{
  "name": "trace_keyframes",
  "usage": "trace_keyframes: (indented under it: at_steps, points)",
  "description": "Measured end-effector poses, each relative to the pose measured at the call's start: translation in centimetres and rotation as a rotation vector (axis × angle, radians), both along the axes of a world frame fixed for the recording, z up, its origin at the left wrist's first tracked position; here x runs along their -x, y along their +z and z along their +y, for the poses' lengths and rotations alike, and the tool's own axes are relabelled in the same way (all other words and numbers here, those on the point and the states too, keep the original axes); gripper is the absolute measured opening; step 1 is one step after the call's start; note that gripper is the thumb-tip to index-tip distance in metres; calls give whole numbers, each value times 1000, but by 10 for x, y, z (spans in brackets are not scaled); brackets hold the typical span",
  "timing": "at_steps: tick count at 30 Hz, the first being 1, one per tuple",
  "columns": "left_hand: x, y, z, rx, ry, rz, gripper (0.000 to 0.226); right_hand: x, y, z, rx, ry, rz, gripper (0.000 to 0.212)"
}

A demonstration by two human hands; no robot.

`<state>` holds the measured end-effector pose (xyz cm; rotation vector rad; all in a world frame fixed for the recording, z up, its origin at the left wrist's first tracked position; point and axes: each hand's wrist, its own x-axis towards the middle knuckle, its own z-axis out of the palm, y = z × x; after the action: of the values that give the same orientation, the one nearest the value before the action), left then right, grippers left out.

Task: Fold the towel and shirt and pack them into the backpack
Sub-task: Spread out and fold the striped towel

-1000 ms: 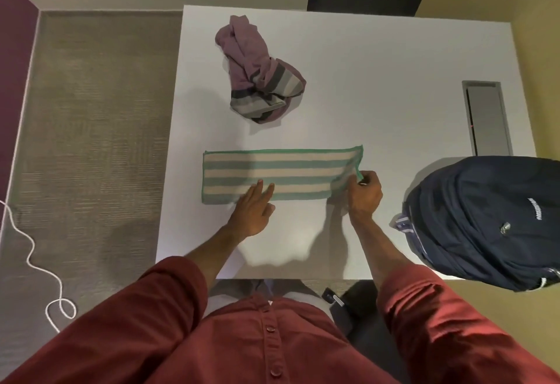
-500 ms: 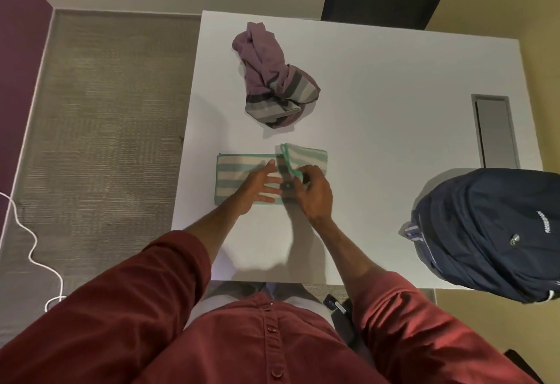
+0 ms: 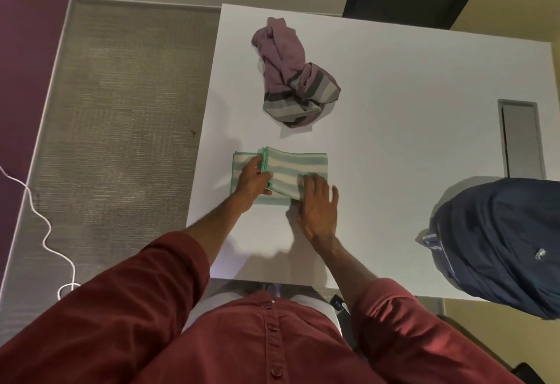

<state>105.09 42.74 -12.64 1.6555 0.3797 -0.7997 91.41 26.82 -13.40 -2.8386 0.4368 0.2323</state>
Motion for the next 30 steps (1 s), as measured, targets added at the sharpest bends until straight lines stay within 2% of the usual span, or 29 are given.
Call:
trace_keyframes:
  at_steps: [5, 14, 19, 21, 26, 28, 30]
  points:
    - [-8, 3, 27, -17, -88, -85, 57, 8, -14, -7, 24, -12, 92, 80]
    - [4, -19, 78, -430, -96, -275, 27, 4, -9, 5, 25, 40, 148, 79]
    - [7, -27, 82, -571, -75, -272, 21, 2, -9, 8, 39, 69, 186, 82]
    - [9, -30, 82, -571, -52, -230, 15, 0, -11, 6, 56, 89, 185, 82]
    - [10, -36, 81, -650, -60, -227, 18, 0, -19, 4, 128, 108, 205, 98]
    - [14, -37, 81, -702, -83, -257, 35, 2, -19, 3, 123, 89, 206, 93]
    - [18, -39, 82, -774, -179, -413, 55, 3, -17, 3, 97, 78, 170, 80]
